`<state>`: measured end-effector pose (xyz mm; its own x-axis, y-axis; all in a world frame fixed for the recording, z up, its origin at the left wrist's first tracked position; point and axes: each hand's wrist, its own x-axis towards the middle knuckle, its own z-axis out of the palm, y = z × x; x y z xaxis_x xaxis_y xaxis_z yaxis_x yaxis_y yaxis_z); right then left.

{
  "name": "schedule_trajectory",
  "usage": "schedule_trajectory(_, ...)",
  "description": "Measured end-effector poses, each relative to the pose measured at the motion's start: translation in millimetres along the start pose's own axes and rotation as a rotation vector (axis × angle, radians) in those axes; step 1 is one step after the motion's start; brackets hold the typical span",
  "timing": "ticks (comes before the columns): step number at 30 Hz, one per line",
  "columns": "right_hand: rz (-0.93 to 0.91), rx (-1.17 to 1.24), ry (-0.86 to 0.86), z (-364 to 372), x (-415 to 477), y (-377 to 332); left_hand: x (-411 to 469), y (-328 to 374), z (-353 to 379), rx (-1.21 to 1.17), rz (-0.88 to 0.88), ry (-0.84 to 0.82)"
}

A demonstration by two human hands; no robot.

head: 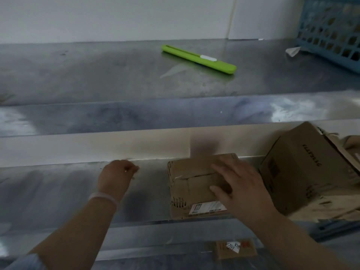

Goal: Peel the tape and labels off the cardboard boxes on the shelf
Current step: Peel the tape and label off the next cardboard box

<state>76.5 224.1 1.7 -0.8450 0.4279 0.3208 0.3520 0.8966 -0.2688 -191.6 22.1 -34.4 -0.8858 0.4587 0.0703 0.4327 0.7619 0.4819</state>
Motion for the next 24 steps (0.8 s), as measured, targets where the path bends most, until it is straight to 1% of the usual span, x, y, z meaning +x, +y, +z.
schedule_trajectory(2, 0.163, 0.031, 0.056, -4.3, -10.8, 1.4, 3.9, -0.8, 0.2, 0.057, 0.006, 0.001)
schedule_trajectory(3, 0.265, 0.094, 0.048, -6.5, -16.4, 3.1, 6.3, -0.2, 0.8, 0.059, 0.004, -0.006)
schedule_trajectory(5, 0.461, 0.293, -0.016, -7.8, -27.8, 9.5, 9.3, 1.0, 3.8, 0.051, 0.012, -0.030)
schedule_trajectory(7, 0.591, 0.506, -0.032, -10.6, -31.6, 13.0, 10.5, 1.2, 6.2, 0.049, 0.019, -0.051)
schedule_trajectory(8, 0.653, 0.612, -0.034, -12.1, -32.4, 13.7, 10.8, 1.6, 6.5, 0.049, 0.021, -0.041)
schedule_trajectory(10, 0.773, 0.813, -0.096, -14.4, -33.1, 13.9, 10.3, 2.8, 5.9, 0.036, 0.030, -0.006)
schedule_trajectory(13, 0.798, 0.879, -0.137, -13.3, -36.5, 20.7, 6.7, 13.8, 1.4, 0.040, 0.062, 0.008)
schedule_trajectory(15, 0.792, 0.876, -0.133, -14.4, -38.8, 23.3, -0.5, 34.1, -3.1, 0.009, 0.127, 0.056)
schedule_trajectory(17, 0.778, 0.862, -0.141, -14.5, -40.6, 25.2, -16.4, 66.8, -6.5, -0.042, 0.279, 0.105)
schedule_trajectory(18, 0.771, 0.860, -0.145, -14.1, -41.4, 26.3, -27.4, 86.1, -7.1, -0.047, 0.377, 0.090)
schedule_trajectory(19, 0.771, 0.872, -0.140, -13.8, -42.3, 26.2, -39.7, 105.4, -6.1, -0.033, 0.480, 0.044)
schedule_trajectory(21, 0.777, 0.918, -0.104, -11.2, -45.5, 26.1, -61.1, 137.2, 5.0, 0.060, 0.658, -0.113)
schedule_trajectory(23, 0.793, 0.983, -0.045, -9.5, -49.0, 24.5, -76.1, 154.5, 24.2, 0.228, 0.719, -0.271)
schedule_trajectory(24, 0.796, 1.015, -0.010, -9.4, -50.9, 23.8, -80.8, 157.7, 32.7, 0.308, 0.725, -0.306)
